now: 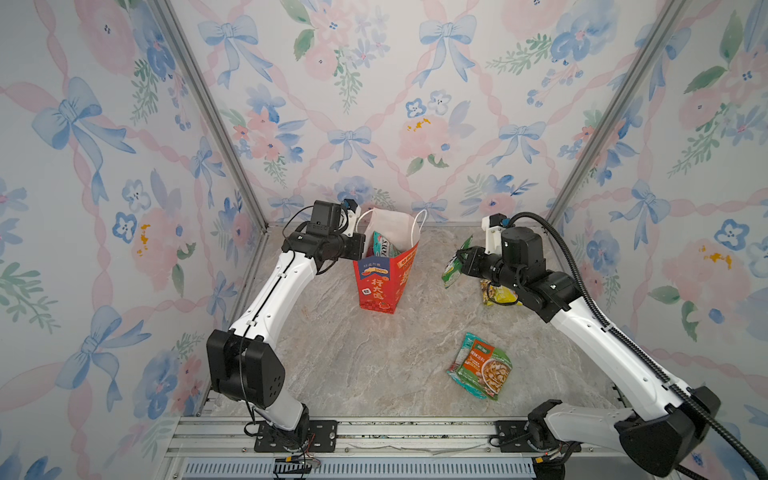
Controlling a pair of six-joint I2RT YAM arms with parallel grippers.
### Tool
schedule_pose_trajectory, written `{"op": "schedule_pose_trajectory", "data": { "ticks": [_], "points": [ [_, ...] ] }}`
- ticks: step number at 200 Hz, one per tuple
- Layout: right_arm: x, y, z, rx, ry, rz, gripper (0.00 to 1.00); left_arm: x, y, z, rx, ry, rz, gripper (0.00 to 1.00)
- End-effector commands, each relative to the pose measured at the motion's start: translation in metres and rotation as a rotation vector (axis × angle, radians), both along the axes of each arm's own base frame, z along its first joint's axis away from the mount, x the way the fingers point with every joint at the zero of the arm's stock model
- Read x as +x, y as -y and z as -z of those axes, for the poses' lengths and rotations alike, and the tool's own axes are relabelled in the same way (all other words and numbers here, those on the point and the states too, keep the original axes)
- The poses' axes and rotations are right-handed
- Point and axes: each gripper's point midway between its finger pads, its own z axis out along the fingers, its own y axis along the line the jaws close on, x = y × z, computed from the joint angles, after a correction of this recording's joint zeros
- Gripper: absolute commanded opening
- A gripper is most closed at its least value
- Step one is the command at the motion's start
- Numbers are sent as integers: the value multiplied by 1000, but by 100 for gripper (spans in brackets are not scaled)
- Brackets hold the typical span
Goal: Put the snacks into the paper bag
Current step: 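Lift the green Spring Tea bag and carry it above the paper bag, then lower the green Spring Tea bag into the paper bag and open the right gripper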
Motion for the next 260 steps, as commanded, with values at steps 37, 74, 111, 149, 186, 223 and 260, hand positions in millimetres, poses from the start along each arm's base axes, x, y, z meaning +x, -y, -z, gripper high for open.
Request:
{"op": "schedule_pose_trajectory", "data": {
  "ticks": [37,74,111,149,186,223,260],
  "points": [
    [-28,-42,-78,-28,171,-157,0,-9,4,6,-2,-32,21,0],
    [-47,-75,-116,-4,240,-270,0,-9,4,7,-2,-34,22,0],
    [-55,-107,-141,22,283,-365,0,-9,4,7,-3,-34,21,0],
    [-46,-130,-152,22,305,-413,0,-9,5,6,-5,-32,24,0],
    [-23,-148,-152,-20,316,-423,0,-9,6,7,-6,-34,26,0],
    [10,-157,-140,-35,276,-420,0,-10,6,7,-5,-35,27,0],
    [35,-152,-126,-45,235,-400,0,-10,5,7,-5,-34,26,0]
  ]
}}
